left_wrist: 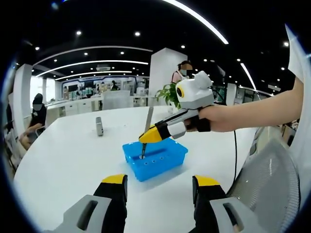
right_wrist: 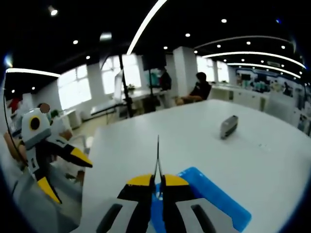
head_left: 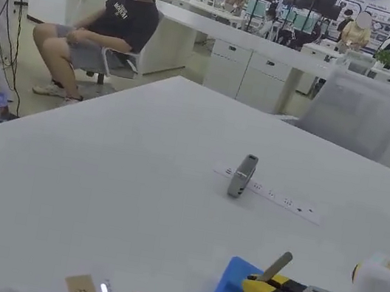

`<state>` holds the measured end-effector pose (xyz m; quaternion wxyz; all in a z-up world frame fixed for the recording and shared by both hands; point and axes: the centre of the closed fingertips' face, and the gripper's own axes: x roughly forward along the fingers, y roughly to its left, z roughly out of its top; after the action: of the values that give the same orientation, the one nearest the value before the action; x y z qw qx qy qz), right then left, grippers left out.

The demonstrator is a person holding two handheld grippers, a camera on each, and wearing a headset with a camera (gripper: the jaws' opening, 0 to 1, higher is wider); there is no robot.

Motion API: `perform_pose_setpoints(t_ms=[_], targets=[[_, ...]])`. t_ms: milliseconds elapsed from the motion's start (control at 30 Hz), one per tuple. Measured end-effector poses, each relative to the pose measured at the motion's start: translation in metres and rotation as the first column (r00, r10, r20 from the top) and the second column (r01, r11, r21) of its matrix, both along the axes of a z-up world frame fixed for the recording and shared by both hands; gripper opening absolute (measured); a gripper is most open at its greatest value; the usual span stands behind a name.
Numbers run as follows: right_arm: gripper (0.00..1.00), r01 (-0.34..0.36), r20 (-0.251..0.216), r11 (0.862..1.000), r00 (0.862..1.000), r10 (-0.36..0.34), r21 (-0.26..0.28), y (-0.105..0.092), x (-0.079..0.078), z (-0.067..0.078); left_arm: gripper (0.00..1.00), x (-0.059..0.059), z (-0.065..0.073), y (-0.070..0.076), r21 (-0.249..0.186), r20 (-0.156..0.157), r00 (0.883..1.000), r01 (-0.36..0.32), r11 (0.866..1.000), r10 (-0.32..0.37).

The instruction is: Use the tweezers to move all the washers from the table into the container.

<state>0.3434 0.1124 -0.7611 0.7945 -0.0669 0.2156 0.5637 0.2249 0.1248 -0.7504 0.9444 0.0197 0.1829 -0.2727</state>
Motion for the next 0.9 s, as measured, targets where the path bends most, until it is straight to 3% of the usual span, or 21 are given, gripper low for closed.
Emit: perform_pose_setpoints(t_ms=[100, 400, 600, 900], targets=[[0.03, 0.014, -0.012, 1.0, 1.0, -0.015, -0.023, 0.001, 0.008, -0.011, 0.53, 0.001, 0.005, 0.002, -0.028, 0.012, 1.0, -0.012, 1.0, 0.013], [0.03, 0.017, -0.025, 0.995, 1.0, -0.019, -0.101, 0.0, 0.022, -0.042, 0.53, 0.001, 0.001, 0.002, -0.026, -0.01, 1.0, -0.018, 1.0, 0.017], [0.03, 0.005, -0.021, 0.996, 1.0, -0.007, -0.09, 0.002, 0.023, -0.044, 0.5, 0.001, -0.002, 0.0, -0.026, -0.026, 1.0, -0.006, 1.0, 0.006], [0.03, -0.028, -0.013, 0.995, 1.0, 0.027, -0.094, 0.003, 0.023, -0.052, 0.45, 0.001, 0.001, 0.005, -0.063, -0.034, 0.999, -0.029, 0.998, 0.027]])
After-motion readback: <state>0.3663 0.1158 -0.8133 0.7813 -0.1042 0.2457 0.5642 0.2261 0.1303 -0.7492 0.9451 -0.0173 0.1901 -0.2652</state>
